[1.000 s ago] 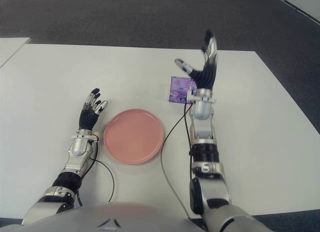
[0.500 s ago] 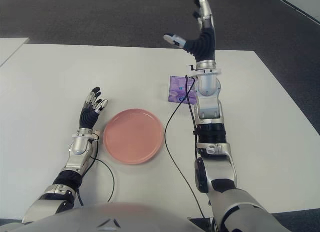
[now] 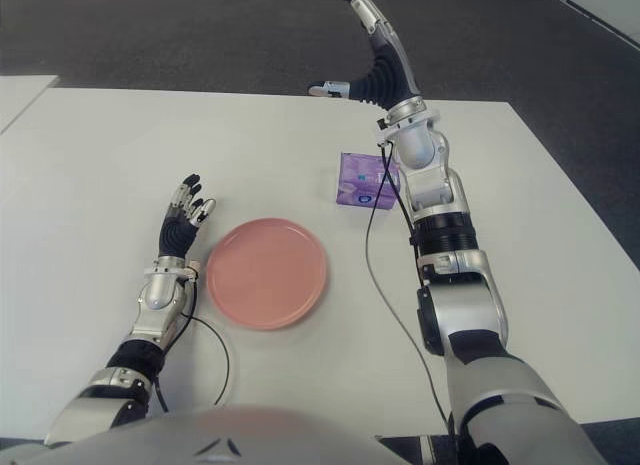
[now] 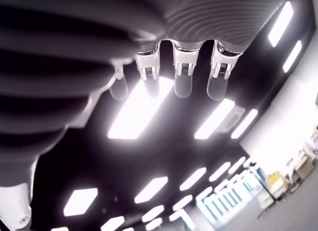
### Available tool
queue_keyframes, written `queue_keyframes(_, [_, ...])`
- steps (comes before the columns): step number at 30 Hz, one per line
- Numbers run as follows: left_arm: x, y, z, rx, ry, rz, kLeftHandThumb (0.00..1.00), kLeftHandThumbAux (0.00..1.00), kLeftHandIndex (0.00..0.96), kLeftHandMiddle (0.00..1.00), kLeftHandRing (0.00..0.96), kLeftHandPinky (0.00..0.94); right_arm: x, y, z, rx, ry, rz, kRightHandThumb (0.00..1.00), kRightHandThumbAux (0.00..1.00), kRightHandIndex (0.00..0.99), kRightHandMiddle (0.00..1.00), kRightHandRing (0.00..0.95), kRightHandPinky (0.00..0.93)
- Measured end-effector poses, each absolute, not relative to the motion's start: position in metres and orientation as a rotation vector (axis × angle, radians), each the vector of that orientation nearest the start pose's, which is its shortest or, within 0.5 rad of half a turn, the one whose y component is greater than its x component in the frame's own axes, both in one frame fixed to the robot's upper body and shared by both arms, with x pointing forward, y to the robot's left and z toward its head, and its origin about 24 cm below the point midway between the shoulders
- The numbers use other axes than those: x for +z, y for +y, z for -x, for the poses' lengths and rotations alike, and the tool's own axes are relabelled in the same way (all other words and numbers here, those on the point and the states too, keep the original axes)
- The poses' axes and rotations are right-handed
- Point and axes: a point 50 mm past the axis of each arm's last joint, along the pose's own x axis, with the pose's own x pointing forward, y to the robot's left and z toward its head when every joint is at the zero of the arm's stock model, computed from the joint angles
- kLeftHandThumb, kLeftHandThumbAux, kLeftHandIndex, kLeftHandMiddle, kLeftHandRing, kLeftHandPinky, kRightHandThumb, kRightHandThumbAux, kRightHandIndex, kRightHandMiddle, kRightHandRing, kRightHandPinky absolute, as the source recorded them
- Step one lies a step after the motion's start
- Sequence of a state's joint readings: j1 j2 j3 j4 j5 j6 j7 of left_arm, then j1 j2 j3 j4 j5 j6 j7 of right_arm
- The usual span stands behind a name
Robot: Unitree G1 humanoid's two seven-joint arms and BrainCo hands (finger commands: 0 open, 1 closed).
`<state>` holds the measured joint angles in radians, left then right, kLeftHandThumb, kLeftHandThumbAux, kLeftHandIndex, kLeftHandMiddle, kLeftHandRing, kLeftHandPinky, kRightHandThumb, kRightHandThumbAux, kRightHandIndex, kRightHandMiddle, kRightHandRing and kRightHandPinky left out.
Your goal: Put the tissue paper into the plate.
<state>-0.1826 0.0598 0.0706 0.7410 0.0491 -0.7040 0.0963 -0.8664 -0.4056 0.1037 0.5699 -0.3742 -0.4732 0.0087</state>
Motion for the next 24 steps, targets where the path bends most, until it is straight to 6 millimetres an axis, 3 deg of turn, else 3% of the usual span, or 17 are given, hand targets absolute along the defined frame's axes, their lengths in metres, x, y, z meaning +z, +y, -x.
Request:
queue_keyframes(10, [-0.01,0.17,-0.261,0.089,-0.148,-0.086,0.0,0.458,0.0,0.0,0.0,0.0,0.194,-0.149,-0.401,0.232,-0.52,1.15,0.404,0.337,0.0,0.001,0.0,0.0])
queue_keyframes(19, [-0.009,0.169,-0.263,0.087,-0.148,-0.086,0.0,0.472,0.0,0.0,0.0,0.0,0.144,-0.161,-0.406,0.286,-0.35,1.495,0.381,0.249,0.0,0.0,0.0,0.0])
queue_keyframes(24, [-0.009,0.169,-0.264,0.086,-0.151,-0.086,0.0,0.474,0.0,0.0,0.0,0.0,0.132,-0.168,-0.404,0.295,-0.295,1.572,0.381,0.244,0.0,0.0,0.0,0.0])
